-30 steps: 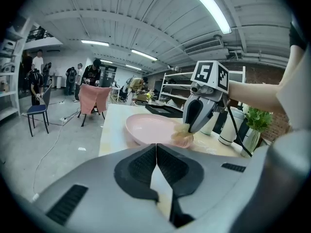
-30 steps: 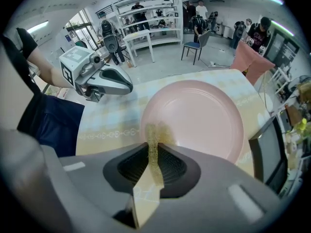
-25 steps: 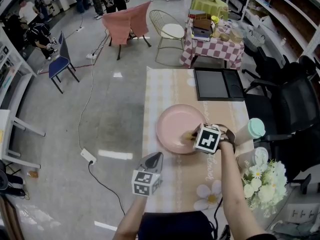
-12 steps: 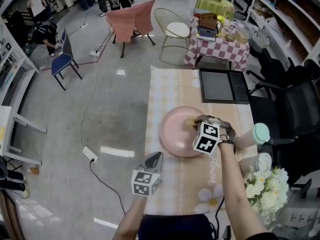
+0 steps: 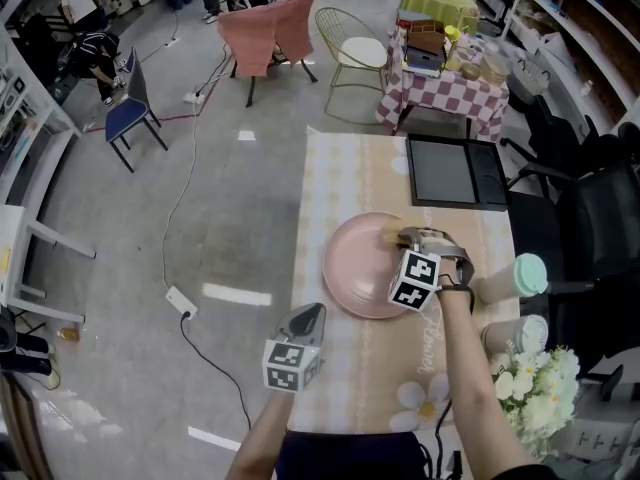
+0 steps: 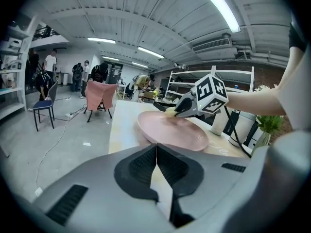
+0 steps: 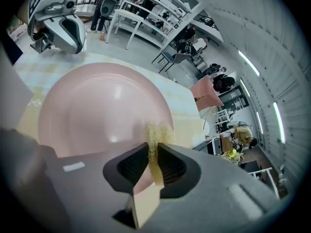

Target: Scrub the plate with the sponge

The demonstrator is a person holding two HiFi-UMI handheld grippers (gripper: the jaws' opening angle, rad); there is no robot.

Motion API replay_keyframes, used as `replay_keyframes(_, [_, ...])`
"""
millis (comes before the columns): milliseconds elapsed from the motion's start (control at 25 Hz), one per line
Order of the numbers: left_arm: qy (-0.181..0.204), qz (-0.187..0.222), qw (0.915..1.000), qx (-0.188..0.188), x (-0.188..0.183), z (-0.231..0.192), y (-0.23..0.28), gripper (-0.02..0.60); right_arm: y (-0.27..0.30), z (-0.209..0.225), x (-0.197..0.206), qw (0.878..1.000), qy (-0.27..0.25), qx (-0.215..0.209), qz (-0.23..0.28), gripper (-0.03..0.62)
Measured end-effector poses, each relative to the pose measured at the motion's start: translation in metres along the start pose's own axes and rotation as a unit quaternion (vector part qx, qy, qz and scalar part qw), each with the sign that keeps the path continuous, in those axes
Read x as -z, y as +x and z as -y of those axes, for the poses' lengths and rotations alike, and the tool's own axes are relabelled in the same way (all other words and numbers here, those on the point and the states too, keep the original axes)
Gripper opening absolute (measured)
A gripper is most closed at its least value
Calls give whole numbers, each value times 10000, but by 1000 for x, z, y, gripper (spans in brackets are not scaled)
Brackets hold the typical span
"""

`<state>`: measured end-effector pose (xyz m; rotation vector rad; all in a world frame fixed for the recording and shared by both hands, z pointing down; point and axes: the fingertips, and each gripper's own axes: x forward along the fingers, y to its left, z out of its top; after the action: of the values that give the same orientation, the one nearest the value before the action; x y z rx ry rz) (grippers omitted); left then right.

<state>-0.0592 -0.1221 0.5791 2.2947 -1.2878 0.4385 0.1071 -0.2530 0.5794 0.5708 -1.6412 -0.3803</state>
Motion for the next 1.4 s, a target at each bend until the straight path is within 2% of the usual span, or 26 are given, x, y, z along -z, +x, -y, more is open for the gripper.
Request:
replay_keyframes(280, [-46,-34,10000,-25,-2,-2,4,11,11,2,5,9999,166,-24,-17,60])
replay_keyframes(680, [-72,-133,9999,-35,4,-3,9,11,23,-5,5,9990,354,-275,-4,60])
replay_keyframes(920, [-60,-129,9999,-61,5,-4,10,11,29,-2,6,9930,1057,-517,122,60])
replay_keyframes(1080, [-67,-126,9999,-86,5,-5,11,11,30,1,5,9899,1261,-630,177,60])
replay_keyframes(1400, [-52,-131,9998,-101,2,-6,10,11,30,-1,4,9897,1263,-652,190,60])
